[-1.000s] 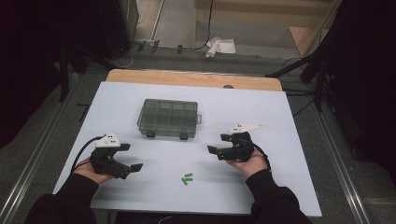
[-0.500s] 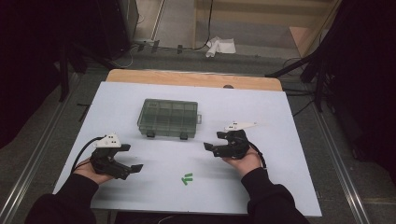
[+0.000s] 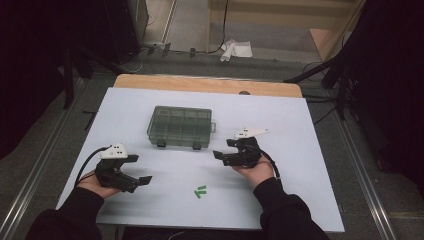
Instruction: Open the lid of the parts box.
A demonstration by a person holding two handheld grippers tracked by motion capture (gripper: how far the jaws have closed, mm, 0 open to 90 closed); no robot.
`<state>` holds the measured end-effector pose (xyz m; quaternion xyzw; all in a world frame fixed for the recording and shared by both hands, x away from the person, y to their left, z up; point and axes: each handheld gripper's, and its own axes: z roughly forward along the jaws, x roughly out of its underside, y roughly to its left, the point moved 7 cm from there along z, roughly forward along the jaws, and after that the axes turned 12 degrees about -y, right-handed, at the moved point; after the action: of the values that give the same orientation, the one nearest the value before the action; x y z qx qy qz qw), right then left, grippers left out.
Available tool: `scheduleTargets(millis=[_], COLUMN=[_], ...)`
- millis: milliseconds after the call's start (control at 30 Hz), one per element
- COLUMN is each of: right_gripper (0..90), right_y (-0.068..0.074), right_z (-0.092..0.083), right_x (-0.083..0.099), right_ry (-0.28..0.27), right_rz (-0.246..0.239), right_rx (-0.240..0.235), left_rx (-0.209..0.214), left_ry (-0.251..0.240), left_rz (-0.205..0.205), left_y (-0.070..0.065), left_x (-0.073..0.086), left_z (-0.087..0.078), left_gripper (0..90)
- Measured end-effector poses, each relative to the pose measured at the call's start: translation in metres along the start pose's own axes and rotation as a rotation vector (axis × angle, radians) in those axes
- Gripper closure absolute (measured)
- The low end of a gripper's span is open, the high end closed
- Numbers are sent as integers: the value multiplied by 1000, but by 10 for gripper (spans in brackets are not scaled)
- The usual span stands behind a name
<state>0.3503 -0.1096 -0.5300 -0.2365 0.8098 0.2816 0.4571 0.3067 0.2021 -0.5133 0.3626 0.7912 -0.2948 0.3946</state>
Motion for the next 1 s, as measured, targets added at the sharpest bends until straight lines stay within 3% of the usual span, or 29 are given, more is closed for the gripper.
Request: scheduleTargets(millis=[367,500,600,700,1000], right_gripper=[298,311,324,337,361], right_y=[4,3,2,-1,-3], right_z=[9,12,16,18,26], right_x=[-5,-7,-8,-9,-9], right_ry=[3,2,12,10,9], right_rz=[-10,-15,-12,-13,-15], right_rx=[-12,-9,-2,3,-7], left_rx=[-17,-9,-4,-19,-71], left_ry=[-4,-12,-10,-10,-25], left_rz=[-7,-26,-18,-2,-39], left_y=[-1,1,3,9,39], left_x=[5,3,-1,-6,-16], left_z=[-6,-3,4,12,22], left_gripper=[33,33,86,86,87])
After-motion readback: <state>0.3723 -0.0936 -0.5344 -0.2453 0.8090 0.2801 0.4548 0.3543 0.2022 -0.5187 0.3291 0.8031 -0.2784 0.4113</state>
